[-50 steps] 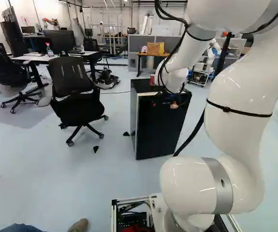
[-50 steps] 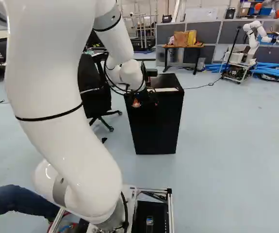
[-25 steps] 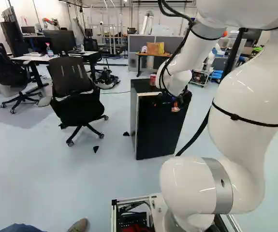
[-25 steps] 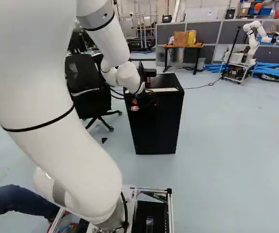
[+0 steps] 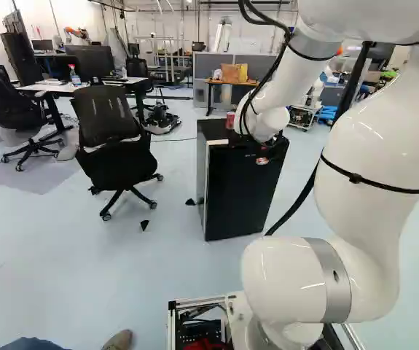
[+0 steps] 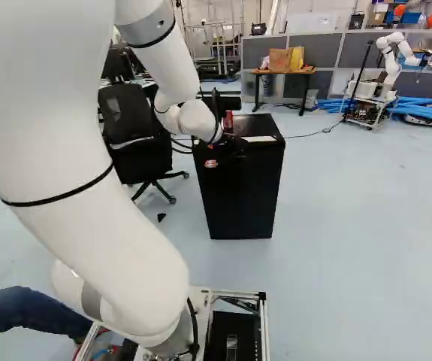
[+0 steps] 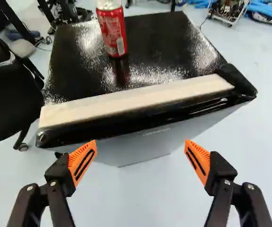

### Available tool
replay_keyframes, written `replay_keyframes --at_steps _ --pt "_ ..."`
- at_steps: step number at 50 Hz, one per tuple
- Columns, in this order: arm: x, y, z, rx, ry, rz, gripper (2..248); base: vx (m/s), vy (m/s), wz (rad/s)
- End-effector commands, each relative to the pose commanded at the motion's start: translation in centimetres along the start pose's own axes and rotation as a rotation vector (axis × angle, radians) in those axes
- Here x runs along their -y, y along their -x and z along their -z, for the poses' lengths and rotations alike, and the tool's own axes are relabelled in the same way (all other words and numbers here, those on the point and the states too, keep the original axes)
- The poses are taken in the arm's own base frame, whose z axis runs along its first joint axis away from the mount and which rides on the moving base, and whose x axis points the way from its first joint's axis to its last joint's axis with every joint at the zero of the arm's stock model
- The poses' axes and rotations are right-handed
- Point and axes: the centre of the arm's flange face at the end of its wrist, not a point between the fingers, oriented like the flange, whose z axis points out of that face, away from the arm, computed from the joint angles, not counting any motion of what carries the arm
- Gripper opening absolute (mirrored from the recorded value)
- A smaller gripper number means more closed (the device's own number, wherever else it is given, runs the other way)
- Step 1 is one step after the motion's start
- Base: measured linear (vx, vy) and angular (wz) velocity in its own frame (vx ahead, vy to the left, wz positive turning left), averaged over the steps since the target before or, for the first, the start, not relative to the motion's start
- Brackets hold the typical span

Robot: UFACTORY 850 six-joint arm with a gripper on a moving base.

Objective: Grab a drink from the fridge

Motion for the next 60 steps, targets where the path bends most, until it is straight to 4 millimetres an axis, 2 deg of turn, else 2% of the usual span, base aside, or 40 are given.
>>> replay_keyframes --at_steps 32,60 --pt "0.1 -3.2 -0.5 -0.284 -0.003 0.002 247 0.000 0.000 0.000" --pt "0.7 -6.3 -2.9 -0.422 -0.021 0.025 247 0.000 0.000 0.000"
